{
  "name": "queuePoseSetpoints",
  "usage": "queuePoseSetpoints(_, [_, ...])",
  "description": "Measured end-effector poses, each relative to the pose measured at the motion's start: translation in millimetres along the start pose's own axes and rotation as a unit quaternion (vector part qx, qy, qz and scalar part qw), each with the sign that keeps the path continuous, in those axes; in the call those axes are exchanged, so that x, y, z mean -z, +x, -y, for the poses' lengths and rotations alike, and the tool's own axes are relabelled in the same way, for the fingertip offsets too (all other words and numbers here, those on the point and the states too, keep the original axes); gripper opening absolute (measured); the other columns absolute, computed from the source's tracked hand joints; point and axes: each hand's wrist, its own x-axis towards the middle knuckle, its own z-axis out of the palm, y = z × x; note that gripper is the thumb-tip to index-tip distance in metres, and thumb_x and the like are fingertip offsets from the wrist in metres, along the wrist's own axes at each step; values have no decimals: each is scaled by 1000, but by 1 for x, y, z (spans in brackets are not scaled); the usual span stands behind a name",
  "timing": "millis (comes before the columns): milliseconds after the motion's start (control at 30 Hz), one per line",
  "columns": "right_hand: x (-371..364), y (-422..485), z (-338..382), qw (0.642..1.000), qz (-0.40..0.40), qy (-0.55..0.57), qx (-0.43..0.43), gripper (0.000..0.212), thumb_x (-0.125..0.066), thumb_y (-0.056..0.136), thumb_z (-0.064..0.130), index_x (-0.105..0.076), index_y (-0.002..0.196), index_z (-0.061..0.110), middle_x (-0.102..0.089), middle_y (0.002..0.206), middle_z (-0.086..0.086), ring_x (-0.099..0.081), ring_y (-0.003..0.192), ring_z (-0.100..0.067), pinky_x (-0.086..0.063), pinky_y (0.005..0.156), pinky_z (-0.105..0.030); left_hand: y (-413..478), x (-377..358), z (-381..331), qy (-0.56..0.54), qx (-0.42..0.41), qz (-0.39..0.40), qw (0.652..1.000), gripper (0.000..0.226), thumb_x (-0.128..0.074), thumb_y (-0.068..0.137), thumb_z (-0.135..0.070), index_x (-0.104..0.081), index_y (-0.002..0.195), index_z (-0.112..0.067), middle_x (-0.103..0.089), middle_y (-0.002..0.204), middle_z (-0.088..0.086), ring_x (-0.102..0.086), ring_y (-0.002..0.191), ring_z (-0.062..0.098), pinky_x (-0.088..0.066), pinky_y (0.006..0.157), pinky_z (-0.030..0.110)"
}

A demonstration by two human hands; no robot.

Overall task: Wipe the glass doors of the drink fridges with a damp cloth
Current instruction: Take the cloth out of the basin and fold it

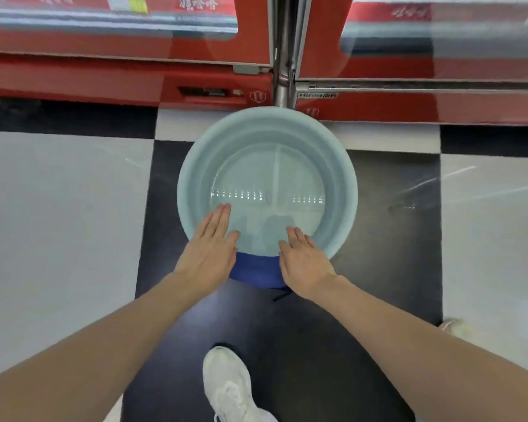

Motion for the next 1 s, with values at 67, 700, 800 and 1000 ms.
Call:
queuePoseSetpoints(67, [-2, 9, -6, 997, 66, -23, -27, 43, -27, 111, 21, -41, 147, 2, -6, 170, -24, -2, 159, -34, -5, 129, -42, 4, -14, 6, 21, 3, 16, 1000, 25, -80, 79, -17, -73, 97, -3, -46, 144, 38, -48, 136, 48, -34, 117, 52])
queuePoseSetpoints(700, [67, -18, -27, 835, -79, 508, -195, 19, -54, 106, 32, -60, 108, 15, -67, 92, -3, -63, 85, -20, -45, 64, -22, 20, 73, 12, -424, 273, 95, 858, 12, -59, 100, -27, -68, 97, -19, -66, 90, -5, -60, 87, 15, -41, 65, 19])
queuePoseSetpoints(800, [108, -43, -34, 785, -146, 570, -195, 16, -58, 105, 29, -63, 102, 14, -63, 75, 2, -61, 68, -9, -43, 57, -17, 27, 122, 4, -504, 303, 50, 808, 13, -67, 96, -30, -72, 102, -20, -73, 98, -1, -67, 96, 18, -49, 78, 24])
queuePoseSetpoints(1000, [227, -111, -58, 777, -268, 552, -139, 14, -58, 104, 29, -65, 102, 16, -71, 90, 1, -63, 80, -9, -48, 68, -19, 38, 258, -33, -635, 288, -59, 714, 3, -77, 89, -26, -78, 89, -23, -77, 93, -5, -70, 93, 13, -52, 81, 26])
